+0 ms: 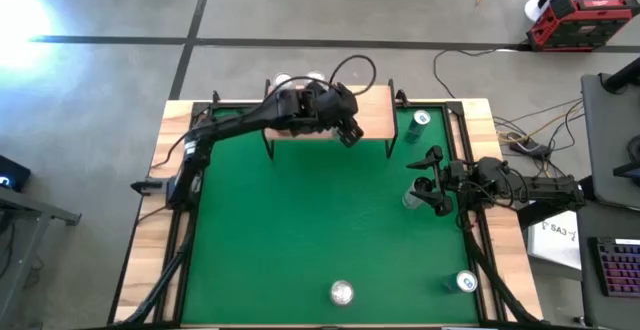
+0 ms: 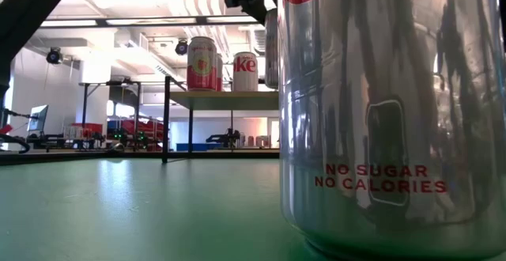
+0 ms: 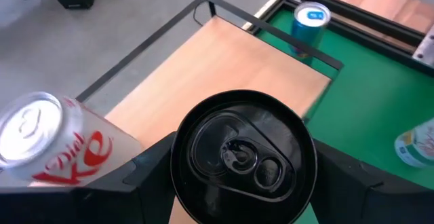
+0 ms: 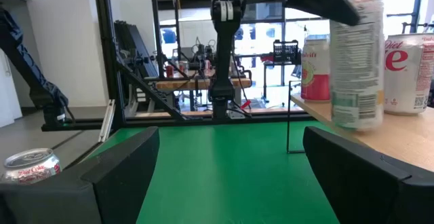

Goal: Place canned beverage on shelf
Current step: Put the left white-yellow soda can on the shelf

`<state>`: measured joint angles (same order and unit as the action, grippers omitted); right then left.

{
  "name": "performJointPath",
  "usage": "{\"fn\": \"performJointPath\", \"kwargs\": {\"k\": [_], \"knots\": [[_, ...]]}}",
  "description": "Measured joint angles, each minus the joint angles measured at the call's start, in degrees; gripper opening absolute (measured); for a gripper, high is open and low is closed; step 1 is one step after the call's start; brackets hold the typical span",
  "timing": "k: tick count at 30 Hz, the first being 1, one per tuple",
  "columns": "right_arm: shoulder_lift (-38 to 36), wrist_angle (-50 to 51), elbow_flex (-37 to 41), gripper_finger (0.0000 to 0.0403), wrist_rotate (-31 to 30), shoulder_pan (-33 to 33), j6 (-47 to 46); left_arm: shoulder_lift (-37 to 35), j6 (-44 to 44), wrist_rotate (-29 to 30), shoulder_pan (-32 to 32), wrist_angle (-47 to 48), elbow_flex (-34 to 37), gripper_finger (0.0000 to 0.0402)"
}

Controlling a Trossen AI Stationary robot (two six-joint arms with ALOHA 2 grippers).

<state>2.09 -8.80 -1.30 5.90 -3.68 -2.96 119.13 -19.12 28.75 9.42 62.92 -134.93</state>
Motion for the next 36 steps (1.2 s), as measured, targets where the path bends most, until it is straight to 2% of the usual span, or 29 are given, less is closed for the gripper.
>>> {"fn": "performJointPath", "kwargs": {"k": [11,27,36], "knots": [[0.0,0.0,0.0,0.0357,0.0,0.0,0.0,0.0,2.5,-5.9,5.3,-3.0,0.0,0.0247],[0.0,0.0,0.0,0.0357,0.0,0.0,0.0,0.1,5.1,-7.0,6.6,-3.5,0.3,0.0248],[0.0,0.0,0.0,0.0357,0.0,0.0,0.0,0.2,4.9,-7.0,6.8,-3.7,0.7,0.0264]]}}
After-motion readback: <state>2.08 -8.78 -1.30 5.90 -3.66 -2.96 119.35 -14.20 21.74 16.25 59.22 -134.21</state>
